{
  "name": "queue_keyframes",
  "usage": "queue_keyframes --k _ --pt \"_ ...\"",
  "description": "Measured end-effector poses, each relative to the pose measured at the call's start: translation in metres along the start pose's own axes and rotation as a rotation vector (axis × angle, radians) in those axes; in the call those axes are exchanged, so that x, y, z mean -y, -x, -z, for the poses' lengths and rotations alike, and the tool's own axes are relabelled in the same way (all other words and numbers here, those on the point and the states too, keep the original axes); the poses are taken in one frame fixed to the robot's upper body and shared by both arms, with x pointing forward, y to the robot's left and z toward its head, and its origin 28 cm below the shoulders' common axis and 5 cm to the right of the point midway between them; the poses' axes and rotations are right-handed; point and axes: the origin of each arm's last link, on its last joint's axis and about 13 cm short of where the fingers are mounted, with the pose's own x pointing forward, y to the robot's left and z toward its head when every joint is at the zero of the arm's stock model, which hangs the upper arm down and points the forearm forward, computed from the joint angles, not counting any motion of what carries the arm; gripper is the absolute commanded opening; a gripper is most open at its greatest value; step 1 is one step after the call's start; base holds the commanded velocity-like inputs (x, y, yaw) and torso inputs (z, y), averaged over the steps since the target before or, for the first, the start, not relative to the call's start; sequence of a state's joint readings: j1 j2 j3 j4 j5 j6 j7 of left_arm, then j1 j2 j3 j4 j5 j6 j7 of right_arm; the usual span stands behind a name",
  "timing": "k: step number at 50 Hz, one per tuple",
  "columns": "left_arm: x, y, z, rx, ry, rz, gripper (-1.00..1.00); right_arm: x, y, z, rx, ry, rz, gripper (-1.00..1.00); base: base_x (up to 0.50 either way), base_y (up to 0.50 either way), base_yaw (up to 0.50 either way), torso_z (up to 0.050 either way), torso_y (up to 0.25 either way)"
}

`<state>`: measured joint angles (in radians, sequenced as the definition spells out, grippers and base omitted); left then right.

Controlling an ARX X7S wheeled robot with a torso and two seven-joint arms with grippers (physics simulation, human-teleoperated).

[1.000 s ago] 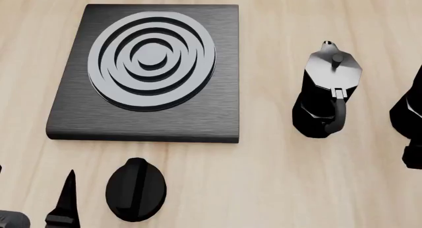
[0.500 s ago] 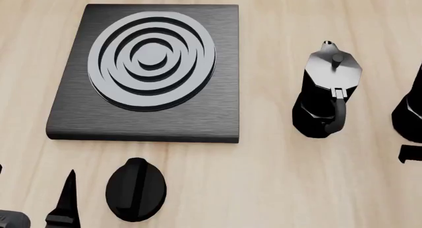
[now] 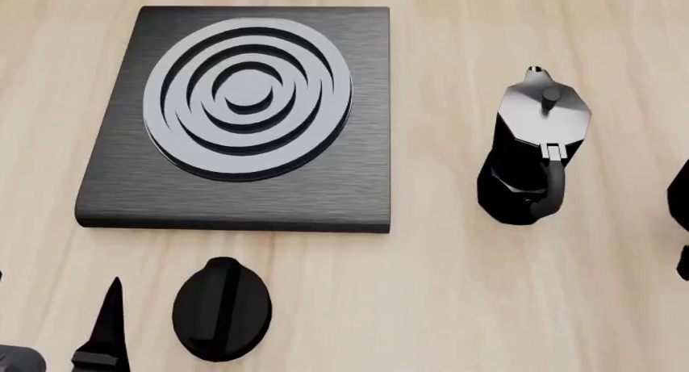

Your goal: Put the right moka pot on the stove.

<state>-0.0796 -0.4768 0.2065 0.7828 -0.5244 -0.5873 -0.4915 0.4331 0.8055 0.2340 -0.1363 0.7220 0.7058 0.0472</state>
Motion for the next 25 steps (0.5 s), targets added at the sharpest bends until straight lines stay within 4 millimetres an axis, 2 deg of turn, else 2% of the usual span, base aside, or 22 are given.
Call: queue_keyframes --k 16,25 --pt "-0.001 0.001 0.0 -0.001 0.013 -0.002 1.0 -0.009 0.057 -0.03 0.043 0.033 -0.036 -1.0 0.0 0.0 0.0 0.0 0.001" --pt "-0.001 0.0 -0.001 -0.002 0.019 -0.002 1.0 -0.015 0.084 -0.031 0.057 0.058 -0.061 -1.0 0.0 0.0 0.0 0.0 0.001"
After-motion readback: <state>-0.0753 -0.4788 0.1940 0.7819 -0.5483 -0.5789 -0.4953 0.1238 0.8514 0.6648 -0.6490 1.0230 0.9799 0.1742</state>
